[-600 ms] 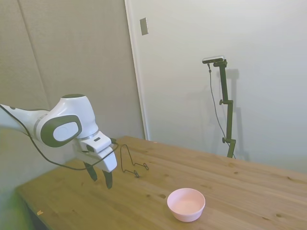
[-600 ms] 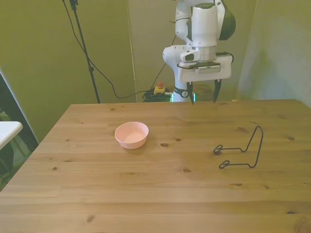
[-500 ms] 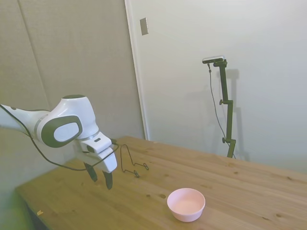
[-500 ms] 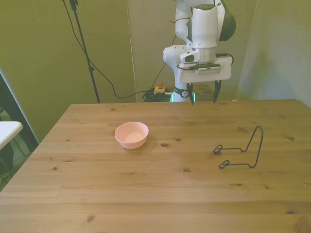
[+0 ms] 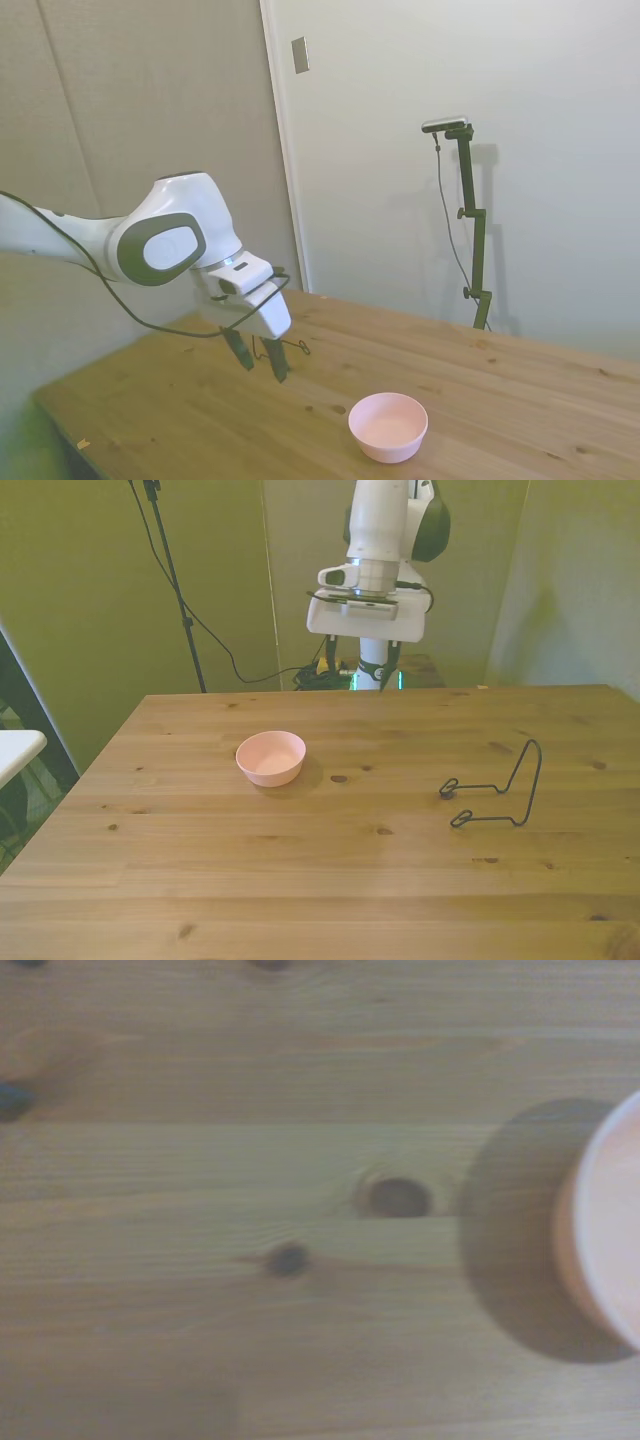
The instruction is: Load the bowl
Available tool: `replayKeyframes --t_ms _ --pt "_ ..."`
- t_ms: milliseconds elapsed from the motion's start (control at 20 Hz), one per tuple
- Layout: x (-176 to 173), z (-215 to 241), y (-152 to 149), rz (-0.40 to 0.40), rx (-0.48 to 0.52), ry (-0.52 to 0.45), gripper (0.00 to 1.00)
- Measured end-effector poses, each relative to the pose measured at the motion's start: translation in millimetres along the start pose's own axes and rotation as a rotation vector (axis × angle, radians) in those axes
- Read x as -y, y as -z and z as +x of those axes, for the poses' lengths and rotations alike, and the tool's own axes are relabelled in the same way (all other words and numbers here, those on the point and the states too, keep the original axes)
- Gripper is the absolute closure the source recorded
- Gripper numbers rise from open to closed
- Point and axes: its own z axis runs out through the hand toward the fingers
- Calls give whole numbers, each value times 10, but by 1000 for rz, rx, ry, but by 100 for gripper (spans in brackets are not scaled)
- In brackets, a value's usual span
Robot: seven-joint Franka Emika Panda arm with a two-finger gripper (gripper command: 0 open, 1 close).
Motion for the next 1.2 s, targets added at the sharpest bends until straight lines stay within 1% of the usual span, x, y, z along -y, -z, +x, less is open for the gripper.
replayKeyframes --t_ms 150,250,350,600,800,850,1000,1200 --pt "-187 372 -137 -1 -39 -19 0" --pt "-253 547 -255 -4 -70 -26 0" --pt "-273 662 -398 -2 -79 -37 0" --pt "-195 762 -846 10 -85 -53 0" --pt "-90 766 -1102 13 -80 -74 0" --pt "-80 770 -1162 10 -76 -79 100" --pt "-85 788 -1305 0 -67 -90 100" --pt "-98 822 -1387 -10 -62 -96 100"
